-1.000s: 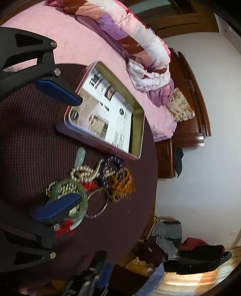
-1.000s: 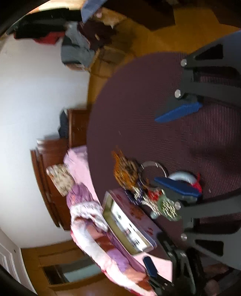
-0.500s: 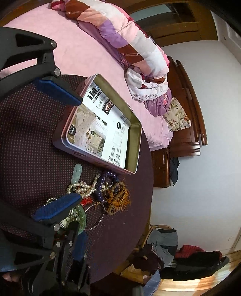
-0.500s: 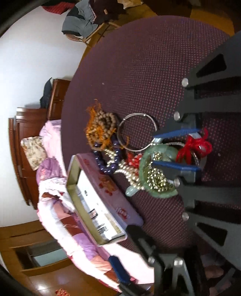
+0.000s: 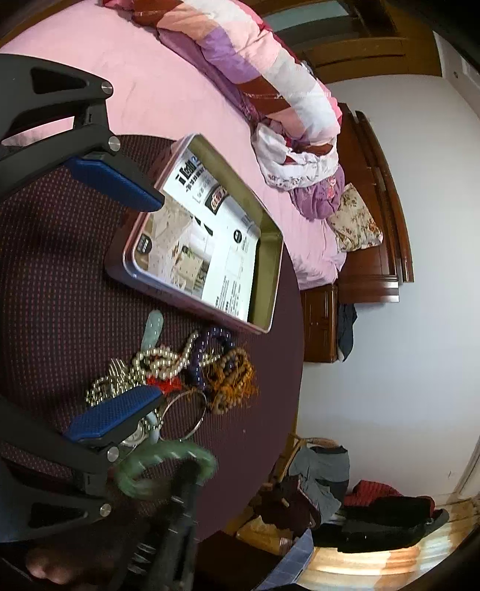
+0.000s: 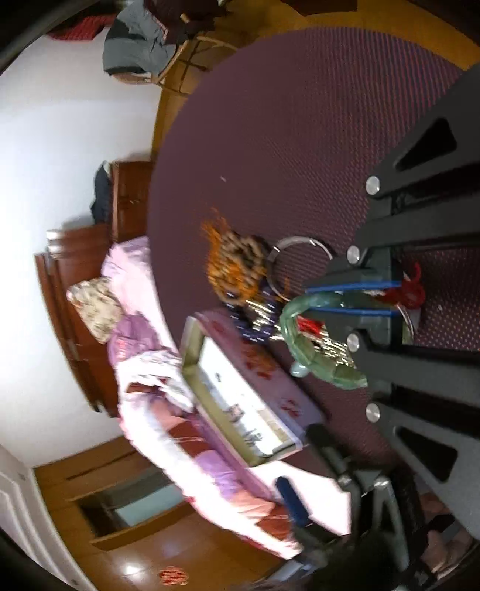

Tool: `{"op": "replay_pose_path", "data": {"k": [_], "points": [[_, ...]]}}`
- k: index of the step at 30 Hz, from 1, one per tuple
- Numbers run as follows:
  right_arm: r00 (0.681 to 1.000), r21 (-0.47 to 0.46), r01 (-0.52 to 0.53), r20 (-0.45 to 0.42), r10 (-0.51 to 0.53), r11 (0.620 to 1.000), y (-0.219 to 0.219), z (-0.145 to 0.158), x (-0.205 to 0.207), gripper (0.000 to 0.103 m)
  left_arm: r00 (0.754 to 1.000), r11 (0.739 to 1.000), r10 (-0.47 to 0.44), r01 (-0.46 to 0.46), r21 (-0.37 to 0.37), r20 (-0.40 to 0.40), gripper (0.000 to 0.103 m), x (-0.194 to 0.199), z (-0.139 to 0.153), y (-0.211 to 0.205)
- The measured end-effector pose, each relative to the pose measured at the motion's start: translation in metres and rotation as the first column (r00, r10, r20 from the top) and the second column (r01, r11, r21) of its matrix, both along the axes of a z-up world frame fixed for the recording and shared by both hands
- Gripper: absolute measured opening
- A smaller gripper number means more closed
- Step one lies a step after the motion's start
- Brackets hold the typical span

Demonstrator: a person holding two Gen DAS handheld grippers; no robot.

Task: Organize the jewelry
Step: 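Lower the right gripper onto the green jade bangle and close it, then lift the jade bangle with the right gripper while the left gripper grasps the red coin cord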

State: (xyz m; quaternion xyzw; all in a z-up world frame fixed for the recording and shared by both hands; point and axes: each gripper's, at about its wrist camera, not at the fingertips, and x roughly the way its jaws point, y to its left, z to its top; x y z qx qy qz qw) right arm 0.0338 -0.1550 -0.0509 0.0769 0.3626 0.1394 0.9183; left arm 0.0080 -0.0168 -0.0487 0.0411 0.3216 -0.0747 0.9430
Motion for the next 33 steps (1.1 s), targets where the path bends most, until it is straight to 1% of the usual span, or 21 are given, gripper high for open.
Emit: {"op": "replay_pose_path", "data": {"k": [1,3,6,9,11,13,15,17,19,21,22,23,24,25,26,27,28,29,31,33], "points": [[1.000,0.000,0.021,0.018,-0.021,1.000,-0.006,0.004,-0.001,0.010,1.000,1.000,-0.009,0.009,-0.002,-0.002,0.095,0.000,0.000,-0.002],[0.998,0.000,0.053,0.028,-0.053,0.999,-0.015,0.009,0.004,0.010,1.000,1.000,-0.027,0.027,-0.006,-0.006,0.095,-0.001,0.000,-0.006],[0.996,0.003,0.089,0.017,-0.089,0.996,-0.028,0.007,0.011,0.010,0.998,0.998,-0.064,0.063,-0.025,-0.024,0.095,-0.001,-0.001,-0.014],[0.994,-0.003,0.108,0.009,-0.108,0.994,-0.035,0.005,0.015,0.010,0.992,0.992,-0.117,0.115,-0.057,-0.035,0.095,-0.006,0.000,-0.024],[0.994,-0.002,0.113,0.001,-0.113,0.994,-0.038,0.004,0.017,0.010,0.987,0.986,-0.157,0.155,-0.061,-0.030,0.095,-0.009,0.002,-0.034],[0.993,-0.014,0.116,-0.005,-0.116,0.993,-0.038,0.002,0.019,0.010,0.981,0.980,-0.190,0.187,-0.063,-0.043,0.095,-0.009,0.001,-0.046],[0.992,-0.019,0.123,-0.012,-0.123,0.992,-0.041,0.000,0.018,0.010,0.978,0.978,-0.203,0.200,-0.061,-0.049,0.095,-0.005,-0.002,-0.054],[0.991,-0.019,0.133,-0.023,-0.133,0.991,-0.046,-0.003,0.019,0.010,0.976,0.977,-0.212,0.210,-0.036,-0.057,0.095,0.002,-0.007,-0.064],[0.989,-0.018,0.142,-0.025,-0.142,0.990,-0.051,-0.003,0.019,0.010,0.968,0.970,-0.239,0.234,-0.064,-0.081,0.095,0.009,-0.010,-0.071],[0.988,-0.016,0.154,-0.023,-0.154,0.988,-0.057,-0.002,0.018,0.010,0.960,0.964,-0.265,0.260,-0.064,-0.091,0.092,0.011,-0.014,-0.080],[0.987,-0.016,0.157,-0.022,-0.157,0.988,-0.059,-0.002,0.017,0.010,0.955,0.961,-0.277,0.273,-0.055,-0.103,0.081,0.012,-0.017,-0.085],[0.987,-0.015,0.158,-0.022,-0.158,0.987,-0.060,-0.002,0.018,0.010,0.949,0.956,-0.293,0.288,-0.055,-0.119,0.066,0.013,-0.021,-0.089],[0.987,-0.013,0.158,-0.023,-0.159,0.987,-0.061,-0.002,0.018,0.010,0.939,0.950,-0.312,0.306,-0.063,-0.145,0.058,0.015,-0.025,-0.093],[0.987,-0.011,0.158,-0.024,-0.158,0.987,-0.061,-0.003,0.018,0.010,0.933,0.947,-0.321,0.314,-0.066,-0.166,0.040,0.017,-0.029,-0.095],[0.987,-0.009,0.157,-0.025,-0.157,0.988,-0.062,-0.003,0.019,0.010,0.926,0.945,-0.328,0.321,-0.070,-0.188,0.025,0.019,-0.034,-0.097],[0.987,-0.006,0.156,-0.026,-0.156,0.988,-0.062,-0.004,0.019,0.010,0.923,0.943,-0.332,0.324,-0.073,-0.195,0.022,0.020,-0.036,-0.097],[0.988,-0.003,0.155,-0.027,-0.155,0.988,-0.062,-0.004,0.020,0.010,0.923,0.942,-0.336,0.328,-0.070,-0.190,0.008,0.019,-0.035,-0.097],[0.988,0.000,0.155,-0.028,-0.155,0.988,-0.063,-0.005,0.020,0.010,0.919,0.936,-0.351,0.342,-0.077,-0.179,0.000,0.017,-0.032,-0.097],[0.988,0.006,0.154,-0.028,-0.154,0.988,-0.064,-0.005,0.020,0.010,0.920,0.931,-0.363,0.352,-0.094,-0.147,0.000,0.012,-0.023,-0.095],[0.988,0.011,0.155,-0.026,-0.155,0.988,-0.065,-0.005,0.020,0.010,0.919,0.924,-0.380,0.372,-0.091,-0.108,0.000,0.006,-0.012,-0.093]]}}
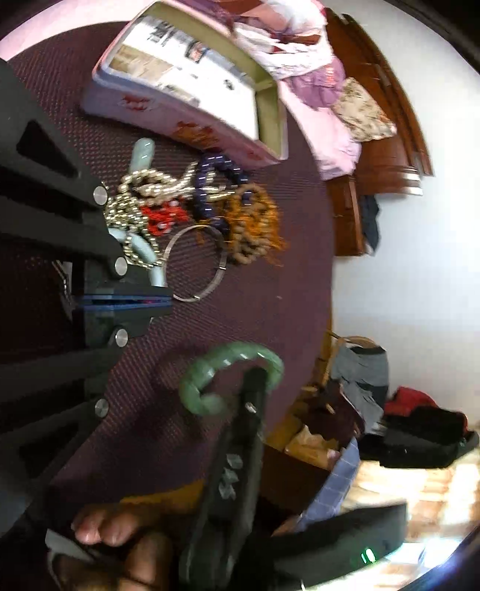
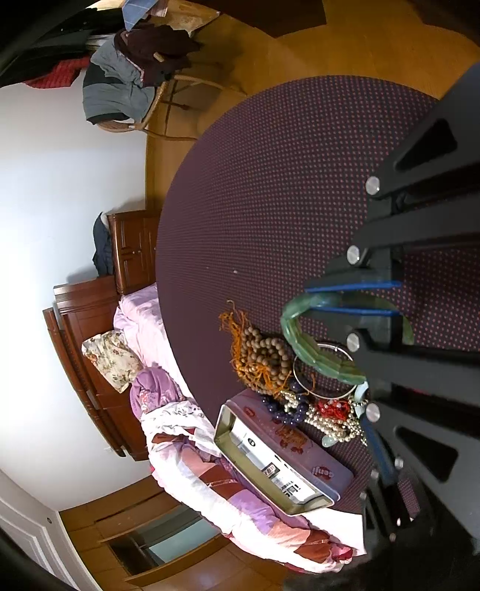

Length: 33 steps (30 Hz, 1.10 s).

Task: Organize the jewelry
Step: 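Lift the jade bangle with the right gripper while the left gripper grasps the red coin cord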

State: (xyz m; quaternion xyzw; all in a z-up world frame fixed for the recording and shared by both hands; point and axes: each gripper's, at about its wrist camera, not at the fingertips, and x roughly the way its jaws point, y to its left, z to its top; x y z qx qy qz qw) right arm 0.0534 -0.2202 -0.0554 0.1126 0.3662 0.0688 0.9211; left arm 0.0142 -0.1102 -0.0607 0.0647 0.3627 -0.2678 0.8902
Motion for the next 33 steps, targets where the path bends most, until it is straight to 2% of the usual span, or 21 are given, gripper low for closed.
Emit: {"op": "replay_pose_path", "data": {"k": [12,26,33], "points": [[1.000,-0.004,-0.011,0.027,0.011,1.000,0.002,0.008,-0.003,0.010,0.994,0.997,0.039,-0.031,-0.077,0.104,0.000,-0.001,0.051,0.027],[0.999,0.004,-0.041,0.033,0.041,0.999,0.008,0.011,-0.006,0.010,0.986,0.992,0.089,-0.076,-0.102,0.138,0.000,0.011,0.064,0.059],[0.997,0.010,-0.066,0.044,0.065,0.998,0.022,0.022,-0.003,0.010,0.978,0.989,0.134,-0.122,-0.083,0.159,0.000,0.022,0.067,0.080]]}}
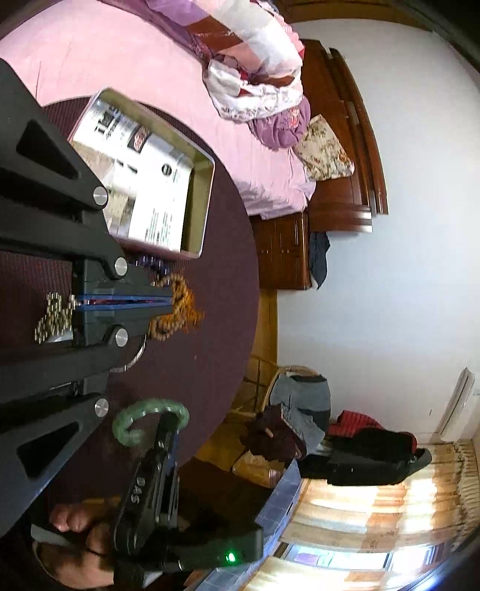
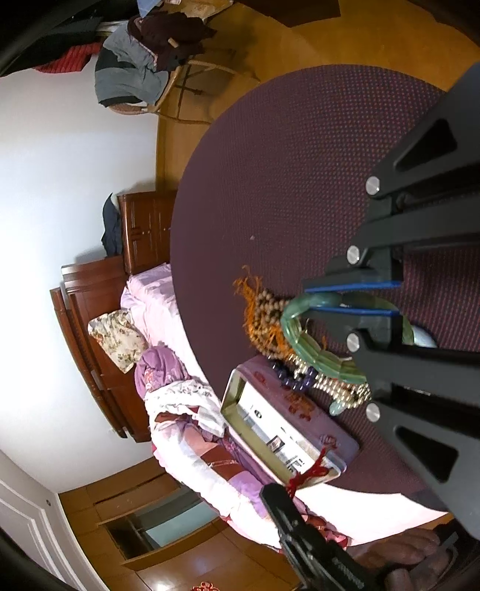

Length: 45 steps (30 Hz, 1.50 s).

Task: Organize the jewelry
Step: 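Lift the jade bangle with the right gripper while the left gripper grasps the red coin cord, then carry both items into the tin box and open both grippers to release them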

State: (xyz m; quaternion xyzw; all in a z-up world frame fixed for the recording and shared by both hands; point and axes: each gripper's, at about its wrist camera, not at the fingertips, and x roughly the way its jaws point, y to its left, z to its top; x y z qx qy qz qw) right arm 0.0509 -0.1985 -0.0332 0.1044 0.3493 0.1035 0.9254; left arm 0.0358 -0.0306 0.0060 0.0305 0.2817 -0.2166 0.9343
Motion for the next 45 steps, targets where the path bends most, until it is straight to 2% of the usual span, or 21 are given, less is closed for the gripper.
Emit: {"op": "replay_pose_path", "data": {"k": [13,26,37,45], "points": [[0.994,-0.053,-0.109,0.026,0.111,0.993,0.053,0.023,0.033,0.010,0.996,0.996,0.094,-0.094,0.002,0.005,0.000,0.025,-0.003,0.045],[0.978,-0.060,-0.209,0.011,0.210,0.976,0.104,0.028,0.069,0.010,0.980,0.980,0.196,-0.196,0.022,-0.014,0.000,0.067,-0.018,0.077],[0.963,-0.062,-0.268,-0.021,0.268,0.961,0.148,0.011,0.092,0.010,0.959,0.961,0.276,-0.274,0.036,-0.063,0.000,0.091,-0.039,0.100],[0.954,-0.074,-0.296,-0.060,0.292,0.952,0.166,-0.008,0.099,0.010,0.956,0.960,0.279,-0.276,0.042,-0.088,0.000,0.098,-0.048,0.107]]}}
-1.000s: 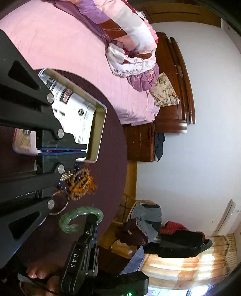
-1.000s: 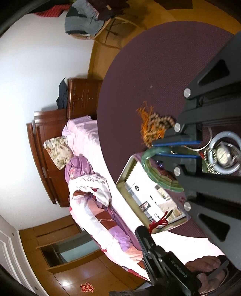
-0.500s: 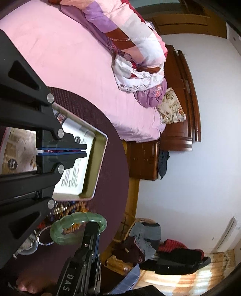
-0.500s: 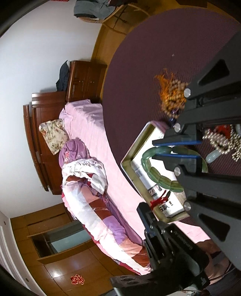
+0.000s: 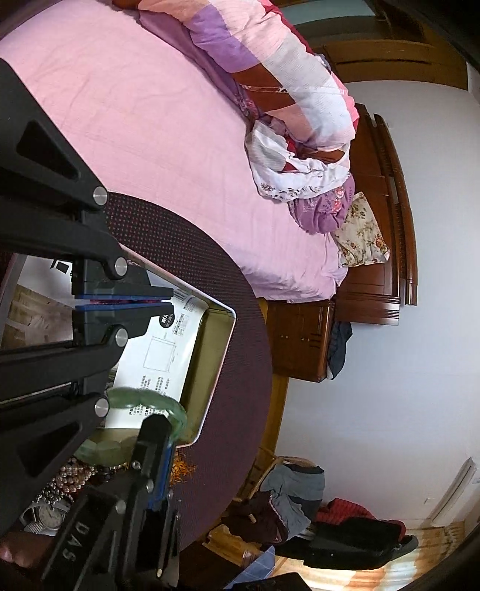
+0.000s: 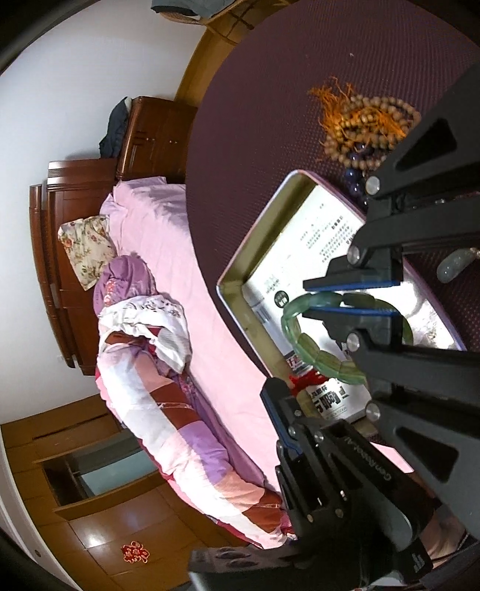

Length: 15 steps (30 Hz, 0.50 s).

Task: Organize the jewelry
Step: 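Carry both items into the tin box and open both grippers to release them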

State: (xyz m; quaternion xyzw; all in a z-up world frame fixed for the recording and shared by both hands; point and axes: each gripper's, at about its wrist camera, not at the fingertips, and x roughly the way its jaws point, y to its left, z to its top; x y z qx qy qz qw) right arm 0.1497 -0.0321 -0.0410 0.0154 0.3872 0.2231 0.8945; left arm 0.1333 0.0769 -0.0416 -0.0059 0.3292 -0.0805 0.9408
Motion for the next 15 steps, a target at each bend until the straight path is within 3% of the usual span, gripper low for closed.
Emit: {"op": "replay_pose_path", "data": {"k": [15], "points": [[0.999,-0.013,0.013,-0.042,-0.013,1.000,0.006,-0.015,0.010,0.010,0.999,1.000,-0.015,0.015,0.006,-0.039,0.000,0.010,-0.014,-0.001]]}}
